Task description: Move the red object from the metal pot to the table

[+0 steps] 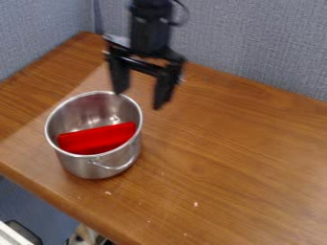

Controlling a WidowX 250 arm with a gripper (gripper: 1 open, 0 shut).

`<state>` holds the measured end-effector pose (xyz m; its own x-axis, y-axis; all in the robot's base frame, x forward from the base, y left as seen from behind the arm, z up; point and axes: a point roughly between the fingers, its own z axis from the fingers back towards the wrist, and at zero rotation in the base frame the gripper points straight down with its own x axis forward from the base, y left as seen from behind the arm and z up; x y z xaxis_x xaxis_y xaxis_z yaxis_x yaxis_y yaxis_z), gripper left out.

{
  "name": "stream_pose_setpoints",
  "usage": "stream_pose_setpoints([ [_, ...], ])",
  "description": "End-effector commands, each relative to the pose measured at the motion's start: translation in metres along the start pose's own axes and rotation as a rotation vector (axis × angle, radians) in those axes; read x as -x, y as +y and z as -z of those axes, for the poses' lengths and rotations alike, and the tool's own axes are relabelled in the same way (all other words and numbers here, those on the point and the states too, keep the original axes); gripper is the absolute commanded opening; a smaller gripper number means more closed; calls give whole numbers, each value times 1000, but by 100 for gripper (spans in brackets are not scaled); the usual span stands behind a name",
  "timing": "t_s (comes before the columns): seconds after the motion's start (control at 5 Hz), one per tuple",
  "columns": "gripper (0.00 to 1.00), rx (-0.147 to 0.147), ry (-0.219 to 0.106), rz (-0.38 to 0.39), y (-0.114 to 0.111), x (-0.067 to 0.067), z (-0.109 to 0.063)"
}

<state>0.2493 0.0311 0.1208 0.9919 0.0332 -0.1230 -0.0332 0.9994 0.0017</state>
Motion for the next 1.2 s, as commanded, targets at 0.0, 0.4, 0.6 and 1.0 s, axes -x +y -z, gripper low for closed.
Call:
stream_pose_setpoints([
  [0.0,100,-9,-64,25,22,19,-13],
  [0.4,100,-9,-94,58,41,37,1],
  [0.6,100,-7,-99,86,42,36,13],
  [1.0,100,-4,-83,99,40,30,36],
])
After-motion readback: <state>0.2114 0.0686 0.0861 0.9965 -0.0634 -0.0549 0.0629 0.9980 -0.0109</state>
